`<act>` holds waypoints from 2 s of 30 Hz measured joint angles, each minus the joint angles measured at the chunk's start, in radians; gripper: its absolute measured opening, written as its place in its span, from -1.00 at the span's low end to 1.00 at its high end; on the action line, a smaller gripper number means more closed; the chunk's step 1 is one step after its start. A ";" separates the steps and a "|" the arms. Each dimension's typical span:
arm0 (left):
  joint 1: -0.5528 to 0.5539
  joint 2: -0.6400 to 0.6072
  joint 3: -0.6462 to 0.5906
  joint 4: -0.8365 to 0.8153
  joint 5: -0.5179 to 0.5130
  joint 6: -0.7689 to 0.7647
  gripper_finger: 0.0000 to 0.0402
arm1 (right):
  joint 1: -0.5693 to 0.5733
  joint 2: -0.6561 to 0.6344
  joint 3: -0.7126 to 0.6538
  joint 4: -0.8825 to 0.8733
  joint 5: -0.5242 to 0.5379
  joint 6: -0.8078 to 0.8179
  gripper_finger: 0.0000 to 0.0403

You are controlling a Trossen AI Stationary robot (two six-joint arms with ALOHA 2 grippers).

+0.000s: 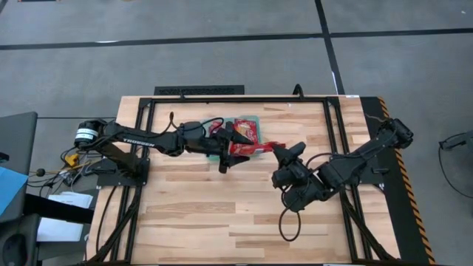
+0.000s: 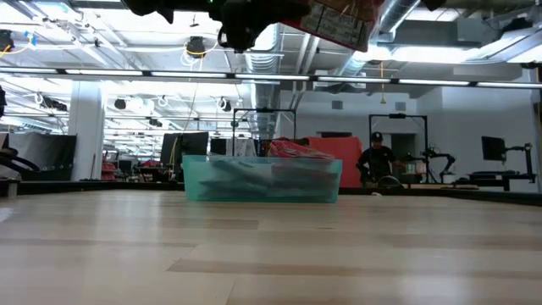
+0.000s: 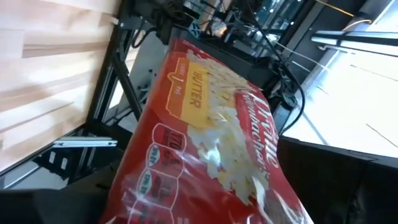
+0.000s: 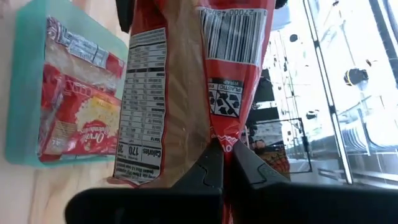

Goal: Sort popcorn bags into baskets
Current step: Put the red popcorn bag into the blue bin

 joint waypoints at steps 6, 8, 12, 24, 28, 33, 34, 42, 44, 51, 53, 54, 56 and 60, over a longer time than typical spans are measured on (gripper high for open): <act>0.000 0.000 0.000 0.033 0.004 -0.006 0.46 | -0.007 0.000 0.000 0.027 -0.030 -0.002 -0.89; 0.000 0.000 0.000 0.047 0.004 -0.004 0.38 | -0.008 0.000 0.000 0.026 -0.042 -0.002 -0.87; 0.000 0.000 0.000 0.053 0.004 0.002 0.08 | -0.008 0.000 0.000 0.025 -0.097 -0.003 -0.85; 0.002 0.000 0.000 0.026 -0.037 0.098 -0.93 | -0.033 0.000 0.000 0.028 -0.176 -0.039 -0.66; 0.024 0.000 0.000 0.027 -0.046 0.144 -0.92 | -0.027 0.000 0.000 0.031 -0.179 0.012 -0.50; 0.086 -0.004 0.000 0.027 -0.062 0.225 -0.94 | 0.015 0.000 0.000 0.023 -0.228 0.127 -0.25; 0.100 -0.004 0.000 0.027 -0.065 0.242 -0.96 | 0.023 0.000 0.000 0.023 -0.232 0.152 -0.19; 0.169 -0.019 0.000 -0.116 -0.221 0.494 -0.97 | 0.081 -0.001 0.000 -0.100 -0.239 0.567 0.15; 0.170 -0.037 0.000 -0.190 -0.338 0.543 -0.98 | 0.090 -0.004 0.000 -0.155 -0.272 0.681 0.18; 0.088 -0.105 -0.079 -0.321 -0.789 0.490 -0.94 | 0.106 -0.005 0.000 -0.354 -0.396 0.977 0.18; 0.038 -0.108 -0.113 -0.322 -0.929 0.474 -0.93 | 0.107 -0.005 0.000 -0.383 -0.400 1.027 0.16; 0.014 -0.106 -0.126 -0.315 -0.979 0.465 -0.93 | 0.107 -0.005 -0.005 -0.383 -0.400 1.044 0.14; -0.032 -0.090 -0.139 -0.307 -1.052 0.432 -0.93 | 0.107 -0.005 -0.013 -0.393 -0.401 1.067 0.12; -0.112 -0.034 -0.149 -0.322 -1.213 0.291 -0.93 | 0.107 -0.005 -0.021 -0.392 -0.401 1.076 0.08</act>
